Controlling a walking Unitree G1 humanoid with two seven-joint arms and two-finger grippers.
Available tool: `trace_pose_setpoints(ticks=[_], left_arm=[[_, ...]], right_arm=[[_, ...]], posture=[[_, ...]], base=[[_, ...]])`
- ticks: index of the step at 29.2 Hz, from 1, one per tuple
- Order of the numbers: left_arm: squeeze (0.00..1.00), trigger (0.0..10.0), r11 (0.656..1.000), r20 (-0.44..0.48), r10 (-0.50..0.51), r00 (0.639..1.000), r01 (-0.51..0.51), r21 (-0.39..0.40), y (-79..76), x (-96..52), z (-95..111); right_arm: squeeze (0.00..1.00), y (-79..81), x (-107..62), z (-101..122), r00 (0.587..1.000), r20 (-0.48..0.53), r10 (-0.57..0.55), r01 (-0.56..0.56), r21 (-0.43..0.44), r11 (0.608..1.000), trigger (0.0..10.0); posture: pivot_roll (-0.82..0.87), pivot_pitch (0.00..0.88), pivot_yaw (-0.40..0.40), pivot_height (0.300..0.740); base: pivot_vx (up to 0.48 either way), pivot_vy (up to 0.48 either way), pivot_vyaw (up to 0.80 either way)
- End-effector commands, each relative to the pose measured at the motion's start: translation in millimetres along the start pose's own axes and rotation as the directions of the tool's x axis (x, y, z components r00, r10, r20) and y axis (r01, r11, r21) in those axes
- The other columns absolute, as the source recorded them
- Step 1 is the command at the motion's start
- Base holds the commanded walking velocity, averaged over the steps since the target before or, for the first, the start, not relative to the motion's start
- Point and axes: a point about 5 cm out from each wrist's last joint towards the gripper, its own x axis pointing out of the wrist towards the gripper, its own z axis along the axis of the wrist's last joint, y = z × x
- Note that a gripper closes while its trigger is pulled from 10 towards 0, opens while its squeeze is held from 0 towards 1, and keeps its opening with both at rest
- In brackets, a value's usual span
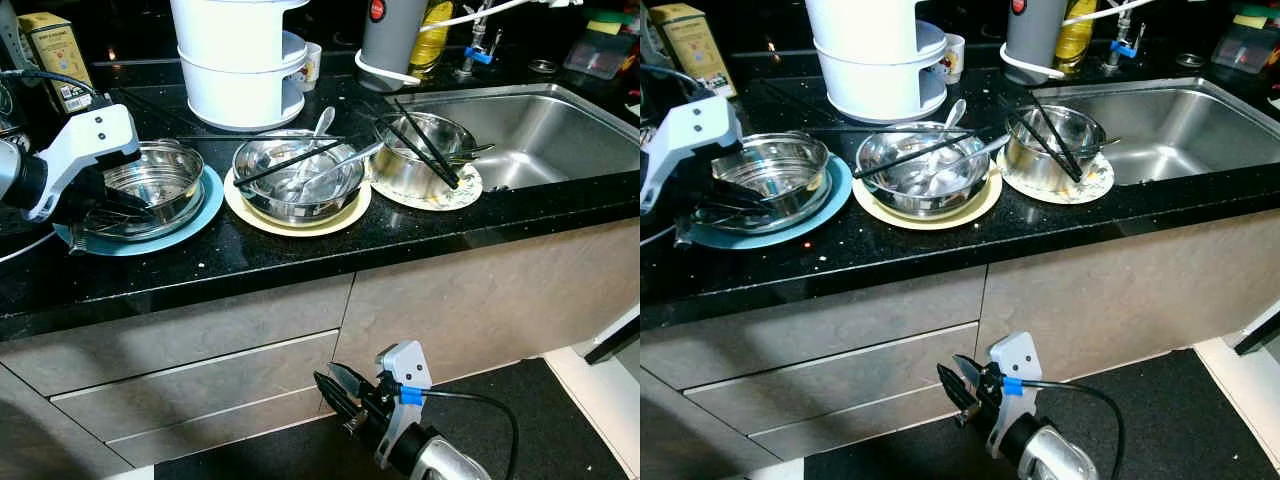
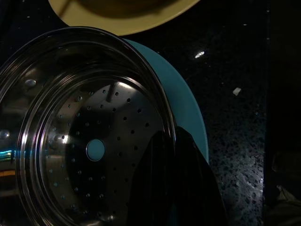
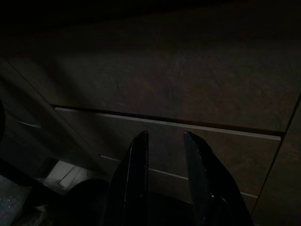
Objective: Kitchen organization
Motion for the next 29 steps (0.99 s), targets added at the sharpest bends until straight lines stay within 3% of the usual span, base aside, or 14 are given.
trace_pose_setpoints(ticks=[1, 7, 11, 14, 24, 29], left_arm=[[0.0, 0.0, 1.0, -0.062, -0.024, 0.998, 0.024, 0.013, -0.7, -4.8, -4], [0.0, 0.0, 0.998, -0.087, -0.022, 0.996, 0.027, 0.059, 0.2, -12.6, 3], [0.0, 0.0, 0.99, -0.043, -0.072, 0.996, 0.077, 0.117, -5.8, -29.2, 28], [0.0, 0.0, 0.987, -0.04, -0.098, 0.994, 0.102, 0.126, -10.9, -35.0, 34], [0.0, 0.0, 0.985, -0.039, -0.15, 0.988, 0.153, 0.077, -26.8, -41.9, 35], [0.0, 0.0, 0.981, 0.059, -0.179, 0.982, 0.174, 0.081, -34.5, -49.9, 49]], right_arm=[[0.0, 1.3, -2.9, -8, 0.999, -0.036, 0.001, -0.001, 0.0, 1.0, 10.0], [0.0, 1.1, -3.0, -8, 0.999, -0.033, -0.001, 0.001, -0.001, 1.0, 10.0], [0.0, 1.4, -2.8, -7, 1.0, -0.028, -0.003, 0.003, 0.0, 1.0, 10.0], [0.0, 1.9, -2.8, -8, 1.0, -0.027, -0.002, 0.002, 0.002, 1.0, 10.0], [0.0, 3.4, -2.5, -9, 1.0, -0.031, 0.005, -0.005, 0.004, 1.0, 10.0], [0.0, 3.1, -3.2, -8, 1.0, -0.03, 0.004, -0.004, 0.003, 1.0, 10.0]], posture=[[0.02, 0.171, -0.03, 0.74], [0.02, 0.175, -0.027, 0.74], [0.02, 0.176, -0.025, 0.74], [0.02, 0.176, -0.025, 0.74], [0.03, 0.178, -0.027, 0.74], [0.03, 0.178, -0.027, 0.74]], base=[[0.0, 0.0, 0.0], [0.0, 0.0, 0.0], [0.0, 0.0, 0.0], [0.0, 0.0, 0.0], [0.0, 0.0, 0.0], [0.0, 0.0, 0.0]])
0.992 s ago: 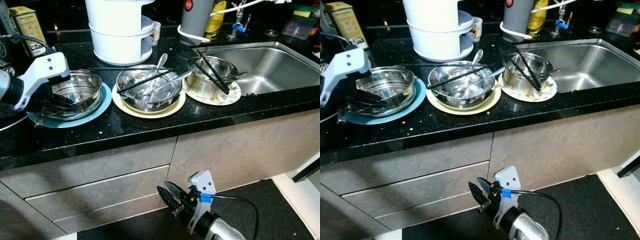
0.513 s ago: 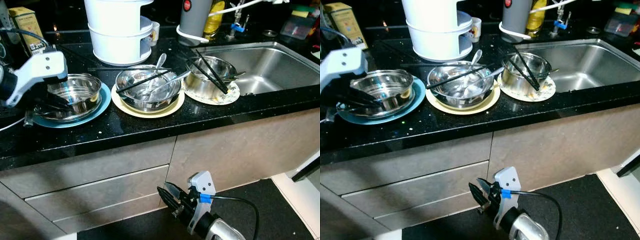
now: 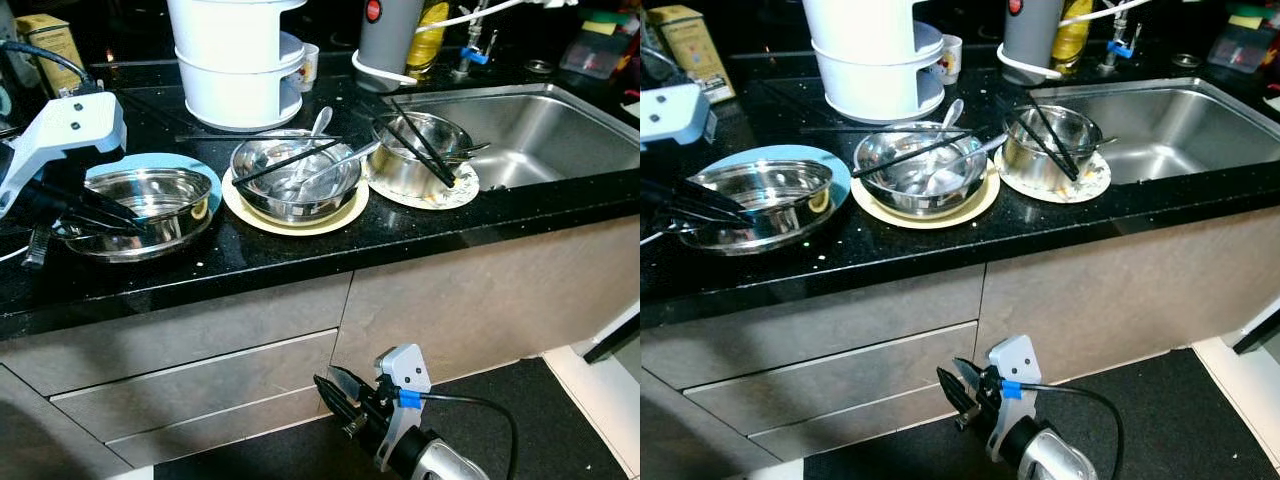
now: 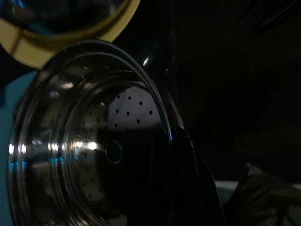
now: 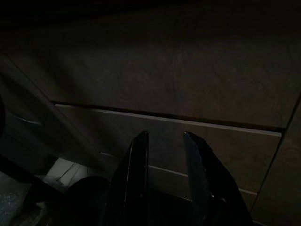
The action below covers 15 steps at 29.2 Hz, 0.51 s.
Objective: Kitchen organization
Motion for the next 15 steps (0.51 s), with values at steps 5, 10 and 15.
trace_pose_setpoints(ticks=[5, 10, 15], left_arm=[[0.0, 0.0, 0.999, 0.133, -0.032, 0.991, 0.027, 0.043, -7.7, -14.1, 26], [0.0, 0.0, 0.997, 0.236, -0.039, 0.971, 0.024, 0.068, -11.2, -24.1, 40], [0.0, 0.0, 0.997, 0.302, -0.051, 0.952, 0.03, 0.071, -12.2, -28.5, 45]], right_arm=[[0.0, 1.4, -1.5, -5, 1.0, -0.017, 0.005, -0.005, 0.006, 1.0, 10.0], [0.0, 2.2, -1.1, -4, 1.0, -0.012, 0.006, -0.006, 0.006, 1.0, 10.0], [0.0, 1.9, -0.8, -4, 1.0, -0.011, 0.006, -0.006, 0.007, 1.0, 10.0]], posture=[[0.03, 0.178, -0.031, 0.74], [0.03, 0.177, -0.03, 0.74], [0.03, 0.176, -0.03, 0.74]], base=[[0.0, 0.0, 0.0], [0.0, 0.0, 0.0], [0.0, 0.0, 0.0]])
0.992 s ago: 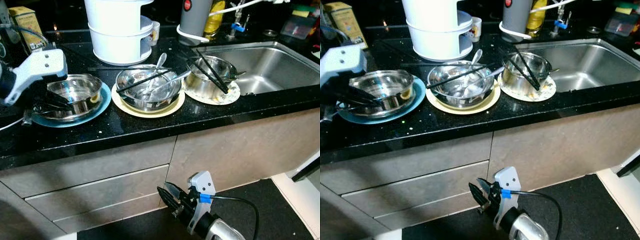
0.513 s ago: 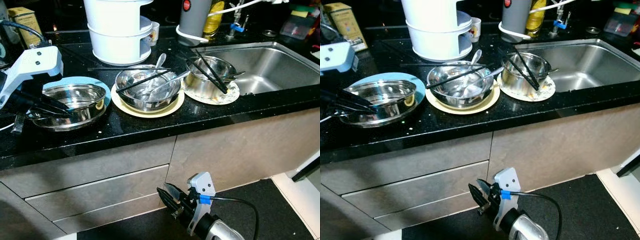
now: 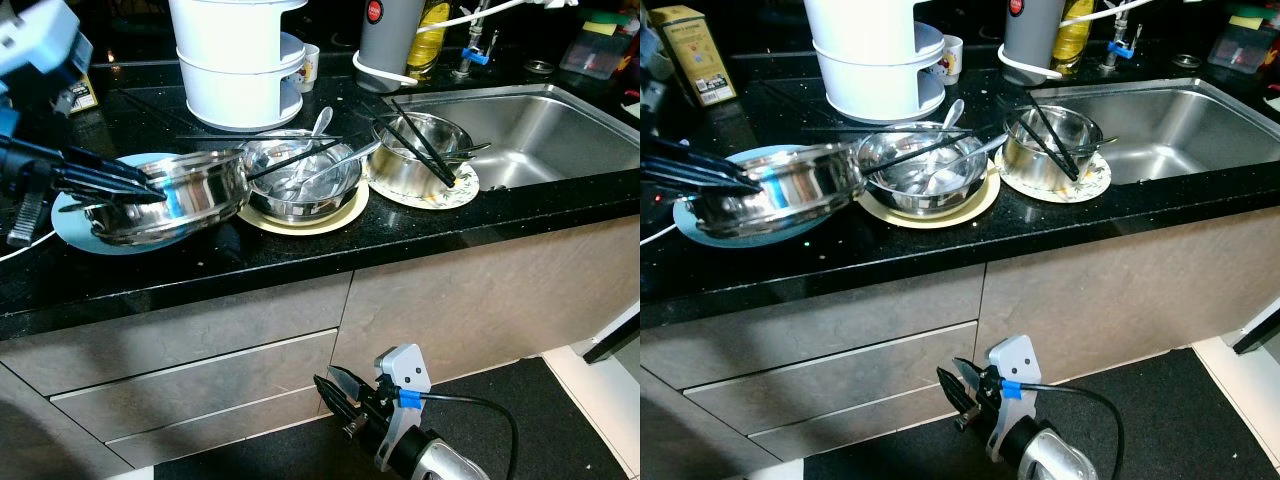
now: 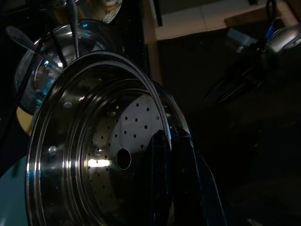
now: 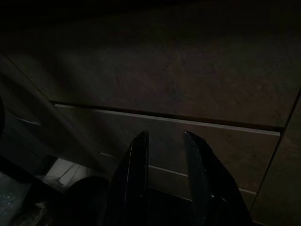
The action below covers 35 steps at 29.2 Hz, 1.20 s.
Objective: Kitchen organization
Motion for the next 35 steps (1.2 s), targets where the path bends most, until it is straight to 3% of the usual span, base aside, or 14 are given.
trace_pose_setpoints(ticks=[1, 5, 19, 22, 23, 24, 31, 32, 35], left_arm=[[0.0, 0.0, 0.999, 0.038, -0.015, 0.999, 0.013, 0.039, -2.7, -4.7, 11], [0.0, 0.0, 0.996, 0.196, -0.094, 0.976, 0.092, 0.018, -10.4, -6.2, 24], [0.0, 0.0, 0.98, 0.284, -0.184, 0.941, 0.199, -0.024, -25.4, 6.0, 26], [0.0, 0.0, 0.974, 0.327, -0.205, 0.922, 0.226, -0.027, -28.7, 6.7, 29], [0.0, 0.0, 0.958, 0.381, -0.25, 0.89, 0.286, -0.038, -34.5, 12.5, 31], [0.0, 0.0, 0.952, 0.389, -0.262, 0.883, 0.302, -0.044, -36.3, 14.7, 31], [0.0, 0.0, 0.93, 0.327, -0.299, 0.897, 0.351, -0.113, -46.1, 40.7, 11], [0.0, 0.0, 0.92, 0.279, -0.31, 0.909, 0.361, -0.154, -51.3, 51.3, 0], [0.0, 0.0, 0.91, 0.235, -0.323, 0.917, 0.369, -0.19, -56.7, 60.2, -10]], right_arm=[[0.0, 1.5, -1.2, -4, 1.0, -0.014, 0.005, -0.005, 0.005, 1.0, 10.0], [0.0, 1.6, -1.4, -4, 1.0, -0.014, 0.007, -0.007, 0.006, 1.0, 10.0], [0.0, 1.9, -1.8, -5, 1.0, -0.02, 0.01, -0.01, 0.01, 1.0, 10.0], [0.0, 1.6, -1.6, -5, 1.0, -0.019, 0.009, -0.009, 0.009, 1.0, 10.0], [0.0, 1.6, -1.7, -5, 1.0, -0.02, 0.009, -0.009, 0.009, 1.0, 10.0], [0.0, 1.7, -1.8, -5, 1.0, -0.02, 0.009, -0.009, 0.01, 1.0, 10.0], [0.0, 2.4, -0.5, -6, 1.0, -0.02, 0.012, -0.012, 0.009, 1.0, 10.0], [0.0, 2.1, -0.4, -5, 1.0, -0.02, 0.011, -0.011, 0.008, 1.0, 10.0], [0.0, 1.9, -0.6, -5, 1.0, -0.02, 0.01, -0.01, 0.007, 1.0, 10.0]], posture=[[0.03, 0.176, -0.03, 0.74], [0.03, 0.176, -0.03, 0.74], [0.02, 0.176, -0.028, 0.74], [0.02, 0.177, -0.032, 0.74], [0.02, 0.177, -0.032, 0.74], [0.02, 0.177, -0.032, 0.74], [0.03, 0.177, -0.033, 0.74], [0.03, 0.177, -0.033, 0.74], [0.02, 0.176, -0.03, 0.74]], base=[[0.0, 0.0, 0.0], [0.0, 0.0, 0.0], [0.0, 0.0, 0.0], [0.0, 0.0, 0.0], [0.0, 0.0, 0.0], [0.0, 0.0, 0.0], [0.0, 0.0, 0.0], [0.0, 0.0, 0.0], [0.0, 0.0, 0.0]])
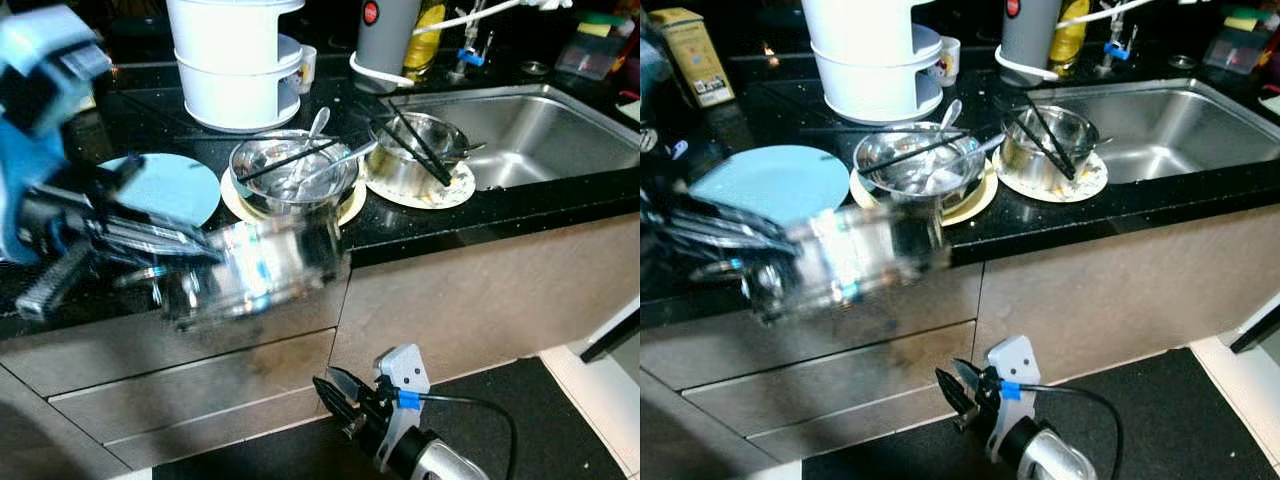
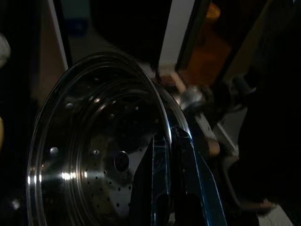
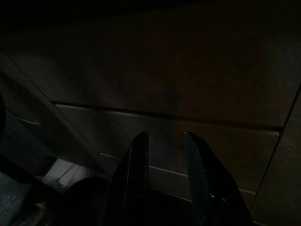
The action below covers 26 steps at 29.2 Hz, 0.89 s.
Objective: Kitchen organization
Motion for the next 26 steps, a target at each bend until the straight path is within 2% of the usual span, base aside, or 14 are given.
trace_pose_setpoints(ticks=[1, 7, 11, 13, 15, 19, 23, 25, 26], left_arm=[[0.0, 0.0, 1.0, -0.058, 0.0, 0.998, -0.001, -0.012, -1.8, 9.1, -11], [0.0, 0.0, 0.995, -0.132, -0.003, 0.991, -0.009, -0.095, -5.0, 26.6, -37], [0.0, 0.0, 0.993, -0.131, -0.017, 0.991, 0.001, -0.119, -7.6, 31.9, -43], [0.0, 0.0, 0.987, -0.117, -0.052, 0.992, 0.033, -0.159, -12.3, 41.2, -50], [0.0, 0.0, 0.98, -0.136, -0.079, 0.988, 0.052, -0.189, -16.6, 51.4, -60], [0.0, 0.0, 0.977, -0.173, -0.084, 0.981, 0.047, -0.207, -18.8, 59.0, -70], [0.0, 0.0, 0.975, -0.294, -0.057, 0.954, -0.01, -0.223, -22.6, 73.4, -92], [0.0, 0.0, 0.967, -0.347, 0.004, 0.938, -0.092, -0.239, -22.1, 81.6, -108], [0.0, 0.0, 0.967, -0.347, 0.004, 0.938, -0.092, -0.239, -22.1, 81.6, -108]], right_arm=[[0.0, 0.8, -1.6, -5, 1.0, -0.022, 0.003, -0.002, 0.006, 1.0, 10.0], [0.0, 1.0, -1.7, -6, 1.0, -0.026, 0.005, -0.005, 0.005, 1.0, 10.0], [0.0, 0.8, -1.5, -6, 1.0, -0.028, 0.006, -0.006, 0.004, 1.0, 10.0], [0.0, 0.7, -1.4, -7, 1.0, -0.03, 0.008, -0.008, 0.003, 1.0, 10.0], [0.0, 0.6, -1.2, -7, 0.999, -0.032, 0.008, -0.008, 0.003, 1.0, 10.0], [0.0, 0.7, -1.1, -7, 0.999, -0.033, 0.008, -0.008, 0.004, 1.0, 10.0], [0.0, 1.3, -3.6, -12, 0.999, -0.053, 0.011, -0.011, 0.003, 1.0, 10.0], [0.0, 1.3, -4.5, -14, 0.998, -0.063, 0.012, -0.011, 0.002, 1.0, 10.0], [0.0, 1.3, -4.5, -14, 0.998, -0.063, 0.012, -0.011, 0.002, 1.0, 10.0]], posture=[[0.02, 0.176, -0.03, 0.74], [0.02, 0.178, -0.031, 0.74], [0.02, 0.18, -0.034, 0.74], [0.03, 0.18, -0.033, 0.74], [0.02, 0.18, -0.032, 0.74], [0.02, 0.18, -0.032, 0.74], [0.02, 0.181, -0.028, 0.74], [0.02, 0.18, -0.02, 0.74], [0.02, 0.18, -0.02, 0.74]], base=[[0.0, 0.0, 0.0], [0.0, 0.0, 0.0], [0.0, 0.0, 0.0], [0.0, 0.0, 0.0], [0.0, 0.0, 0.0], [0.0, 0.0, 0.0], [0.0, 0.0, 0.0], [0.0, 0.0, 0.0], [0.0, 0.0, 0.0]])
